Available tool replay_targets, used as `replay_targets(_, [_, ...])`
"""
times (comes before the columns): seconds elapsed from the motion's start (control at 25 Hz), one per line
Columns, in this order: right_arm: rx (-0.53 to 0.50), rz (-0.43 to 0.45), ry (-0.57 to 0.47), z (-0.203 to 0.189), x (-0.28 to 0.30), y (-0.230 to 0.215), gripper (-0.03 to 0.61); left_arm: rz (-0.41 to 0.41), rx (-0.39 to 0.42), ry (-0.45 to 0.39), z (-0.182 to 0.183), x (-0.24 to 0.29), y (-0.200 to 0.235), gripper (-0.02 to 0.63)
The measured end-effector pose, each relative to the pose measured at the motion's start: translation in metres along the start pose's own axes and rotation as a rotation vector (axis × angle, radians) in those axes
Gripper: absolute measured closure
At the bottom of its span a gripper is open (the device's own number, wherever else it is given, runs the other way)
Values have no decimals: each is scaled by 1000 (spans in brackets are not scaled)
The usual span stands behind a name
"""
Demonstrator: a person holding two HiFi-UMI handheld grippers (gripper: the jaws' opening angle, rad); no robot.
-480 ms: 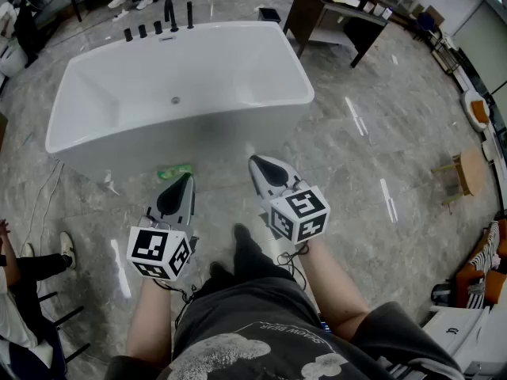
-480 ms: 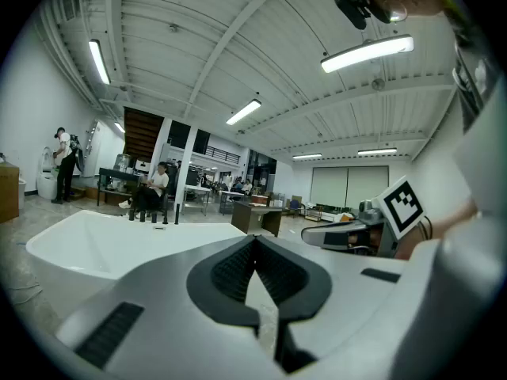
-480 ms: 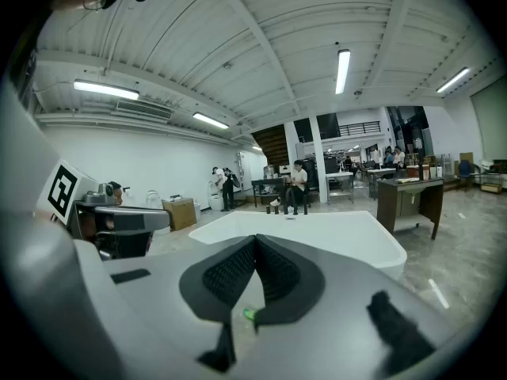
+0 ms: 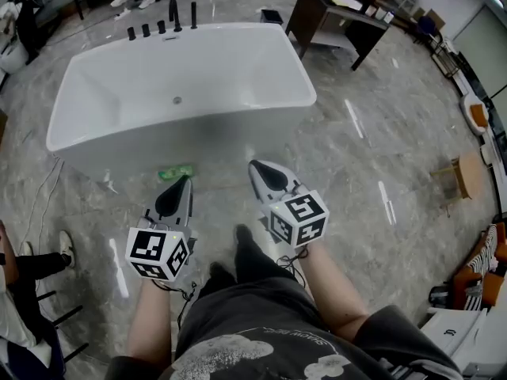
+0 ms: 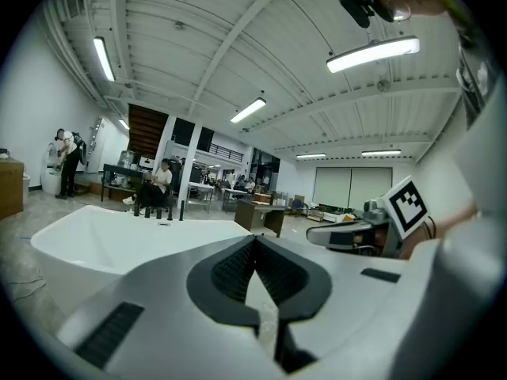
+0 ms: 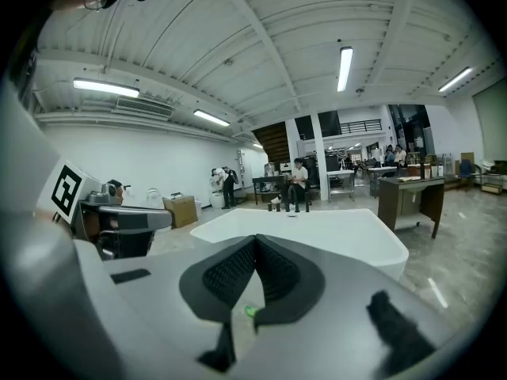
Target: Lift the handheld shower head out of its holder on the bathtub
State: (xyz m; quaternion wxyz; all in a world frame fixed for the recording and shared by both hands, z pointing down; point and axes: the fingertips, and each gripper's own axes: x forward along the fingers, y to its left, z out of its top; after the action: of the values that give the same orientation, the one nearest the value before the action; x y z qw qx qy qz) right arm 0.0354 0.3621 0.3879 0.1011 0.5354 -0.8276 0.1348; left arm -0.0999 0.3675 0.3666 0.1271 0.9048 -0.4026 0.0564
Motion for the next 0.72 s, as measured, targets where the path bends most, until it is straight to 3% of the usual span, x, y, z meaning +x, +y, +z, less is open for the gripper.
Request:
replay_targets(0.28, [45,12,-22,0,24,-42,552,56,-46,2,-6,36,21,598])
replay_targets(0.72, [93,55,0,27,116,-175,551,204,-7,20,28,161,68,598])
